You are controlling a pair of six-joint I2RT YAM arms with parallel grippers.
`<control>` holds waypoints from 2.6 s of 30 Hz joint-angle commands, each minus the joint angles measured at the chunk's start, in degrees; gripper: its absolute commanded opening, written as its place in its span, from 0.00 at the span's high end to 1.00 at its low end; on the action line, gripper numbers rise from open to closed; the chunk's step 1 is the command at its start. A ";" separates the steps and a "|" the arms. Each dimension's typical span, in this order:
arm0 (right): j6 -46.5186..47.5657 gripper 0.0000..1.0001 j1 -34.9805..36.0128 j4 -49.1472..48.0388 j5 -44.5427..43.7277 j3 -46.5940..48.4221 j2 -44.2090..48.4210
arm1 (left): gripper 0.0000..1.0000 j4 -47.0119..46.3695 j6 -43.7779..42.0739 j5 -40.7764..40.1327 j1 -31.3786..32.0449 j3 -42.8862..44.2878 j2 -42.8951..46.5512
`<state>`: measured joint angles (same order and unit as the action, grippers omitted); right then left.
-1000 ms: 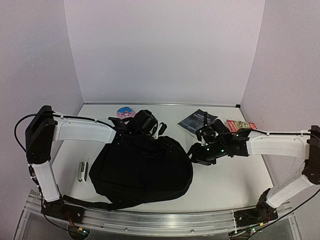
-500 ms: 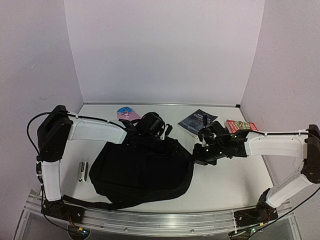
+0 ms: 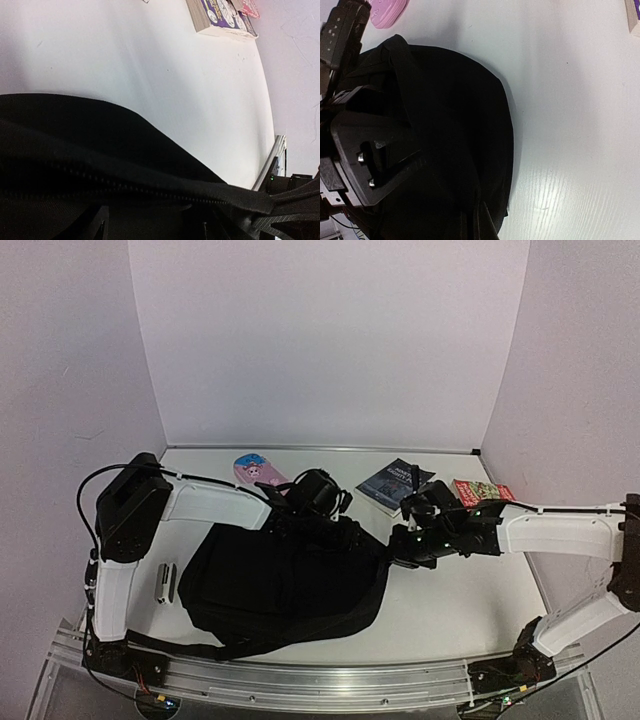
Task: Pack the student bag
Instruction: Adjust the student bag at the center of the board.
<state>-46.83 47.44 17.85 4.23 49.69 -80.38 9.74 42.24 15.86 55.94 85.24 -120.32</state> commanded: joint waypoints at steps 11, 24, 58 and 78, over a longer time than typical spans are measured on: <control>-0.78 1.00 0.21 -0.69 -4.10 -1.22 2.30 | 1.00 -5.45 1.30 -3.82 -1.92 -3.20 5.85; -3.55 1.00 0.26 -0.58 -9.14 -2.58 0.48 | 1.00 4.18 -7.00 4.17 -12.72 -15.46 23.50; -9.39 1.00 -7.59 2.51 -16.92 -1.37 -6.23 | 1.00 15.66 -18.31 3.75 -37.37 -31.43 38.22; 0.55 0.29 -5.36 1.31 -7.71 9.47 0.73 | 0.78 4.33 -20.40 22.96 -37.40 -26.39 26.88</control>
<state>-50.44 40.20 19.08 -4.74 55.04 -82.28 16.38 22.43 37.56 18.91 55.06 -94.33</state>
